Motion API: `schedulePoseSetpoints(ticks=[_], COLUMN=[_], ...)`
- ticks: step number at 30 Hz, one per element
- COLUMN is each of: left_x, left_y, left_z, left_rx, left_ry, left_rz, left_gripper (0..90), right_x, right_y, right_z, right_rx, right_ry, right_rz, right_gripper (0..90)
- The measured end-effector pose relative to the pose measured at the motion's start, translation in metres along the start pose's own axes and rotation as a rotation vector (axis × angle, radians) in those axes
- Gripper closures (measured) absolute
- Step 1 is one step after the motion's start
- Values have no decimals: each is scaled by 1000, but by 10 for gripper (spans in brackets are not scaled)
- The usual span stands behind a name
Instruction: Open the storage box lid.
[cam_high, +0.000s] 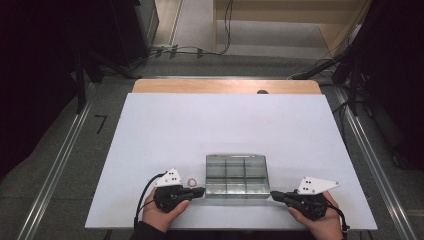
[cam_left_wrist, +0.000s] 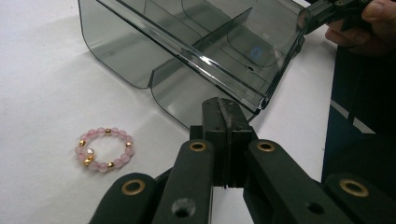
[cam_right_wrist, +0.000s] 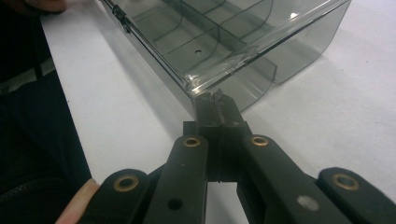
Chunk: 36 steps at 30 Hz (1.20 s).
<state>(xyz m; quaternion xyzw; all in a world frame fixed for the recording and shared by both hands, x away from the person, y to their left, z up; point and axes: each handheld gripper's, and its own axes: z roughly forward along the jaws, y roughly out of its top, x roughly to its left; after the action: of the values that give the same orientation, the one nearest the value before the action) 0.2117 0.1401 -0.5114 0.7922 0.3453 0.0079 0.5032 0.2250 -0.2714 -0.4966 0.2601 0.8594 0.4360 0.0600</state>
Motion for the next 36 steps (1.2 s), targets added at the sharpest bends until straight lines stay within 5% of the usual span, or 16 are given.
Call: schedulePoseSetpoints(ticks=[36], left_x=[-1], left_y=[1], left_z=[-3], left_rx=[-30], left_ry=[-28], left_rz=[11], left_gripper=[894], right_x=[-1], right_y=[1], right_z=[-3], right_rx=[-32], right_ry=[25], right_rz=[8], right_gripper=[886])
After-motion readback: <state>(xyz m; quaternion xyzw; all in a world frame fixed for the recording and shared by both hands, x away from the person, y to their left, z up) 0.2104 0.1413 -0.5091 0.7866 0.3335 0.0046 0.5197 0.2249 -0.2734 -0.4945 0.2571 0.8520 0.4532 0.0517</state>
